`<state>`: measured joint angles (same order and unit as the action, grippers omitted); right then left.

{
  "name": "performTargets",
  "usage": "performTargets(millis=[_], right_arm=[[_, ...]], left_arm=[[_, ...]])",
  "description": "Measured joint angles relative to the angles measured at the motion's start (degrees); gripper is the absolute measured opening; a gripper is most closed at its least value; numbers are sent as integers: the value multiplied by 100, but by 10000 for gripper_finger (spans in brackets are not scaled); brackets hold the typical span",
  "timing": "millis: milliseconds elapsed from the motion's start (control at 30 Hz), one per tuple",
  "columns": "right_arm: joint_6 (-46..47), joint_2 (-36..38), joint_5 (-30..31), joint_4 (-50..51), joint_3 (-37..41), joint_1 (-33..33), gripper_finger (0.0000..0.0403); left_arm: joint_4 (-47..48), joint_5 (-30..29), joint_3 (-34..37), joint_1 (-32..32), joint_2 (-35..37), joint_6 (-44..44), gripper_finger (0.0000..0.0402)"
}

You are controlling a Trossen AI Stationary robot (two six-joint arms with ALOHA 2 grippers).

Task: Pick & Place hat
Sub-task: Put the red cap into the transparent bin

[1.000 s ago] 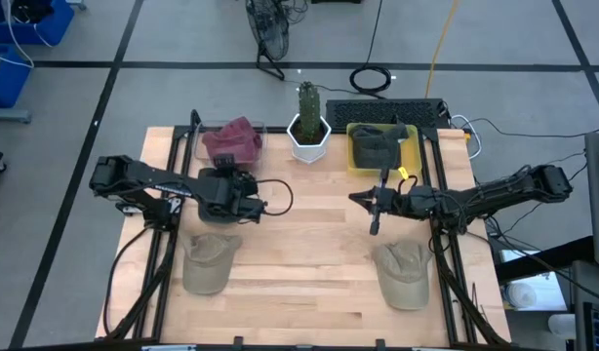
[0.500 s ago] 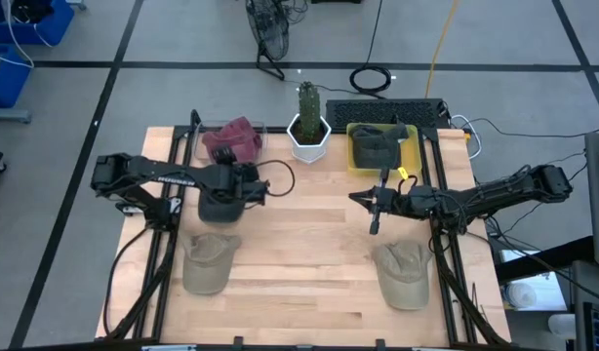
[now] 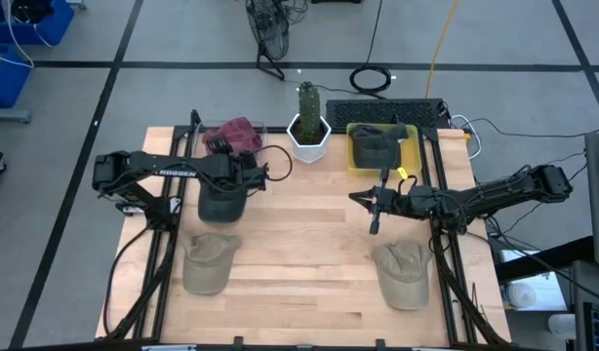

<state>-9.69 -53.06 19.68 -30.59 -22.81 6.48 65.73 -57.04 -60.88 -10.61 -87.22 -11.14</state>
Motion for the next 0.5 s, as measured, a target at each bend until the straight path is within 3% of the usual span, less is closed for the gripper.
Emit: performTargets(millis=[233,500], right_arm=[[0,0,0,4,0,0,4],[-16,0,0,34,0,0,4]], left_arm=[[-4,8,-4,2,0,51,19],[287,-185,-15,76,6,40,15]])
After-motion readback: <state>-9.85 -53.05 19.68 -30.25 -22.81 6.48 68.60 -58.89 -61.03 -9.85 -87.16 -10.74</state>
